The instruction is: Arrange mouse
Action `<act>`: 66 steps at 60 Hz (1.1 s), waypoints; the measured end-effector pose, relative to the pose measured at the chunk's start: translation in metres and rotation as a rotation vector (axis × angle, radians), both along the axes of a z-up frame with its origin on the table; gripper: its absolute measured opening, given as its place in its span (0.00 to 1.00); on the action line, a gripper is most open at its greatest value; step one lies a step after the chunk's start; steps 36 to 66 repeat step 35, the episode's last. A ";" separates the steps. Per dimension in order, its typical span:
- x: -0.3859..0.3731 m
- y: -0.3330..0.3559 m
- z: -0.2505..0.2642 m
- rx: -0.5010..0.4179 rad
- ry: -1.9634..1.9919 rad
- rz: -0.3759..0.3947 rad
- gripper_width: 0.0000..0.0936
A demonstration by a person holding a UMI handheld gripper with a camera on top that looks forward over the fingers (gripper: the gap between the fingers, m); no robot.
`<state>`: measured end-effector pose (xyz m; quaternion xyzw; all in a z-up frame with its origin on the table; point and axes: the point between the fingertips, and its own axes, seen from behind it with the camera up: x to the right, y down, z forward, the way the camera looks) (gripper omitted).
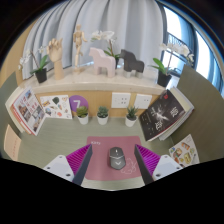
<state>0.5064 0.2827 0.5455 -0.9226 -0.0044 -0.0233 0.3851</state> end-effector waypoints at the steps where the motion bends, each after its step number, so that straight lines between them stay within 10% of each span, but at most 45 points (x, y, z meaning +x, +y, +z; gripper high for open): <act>1: -0.004 -0.003 0.008 0.010 0.002 -0.001 0.92; 35: -0.153 -0.179 0.115 0.111 0.051 -0.012 0.91; 66: -0.153 -0.179 0.115 0.111 0.051 -0.012 0.91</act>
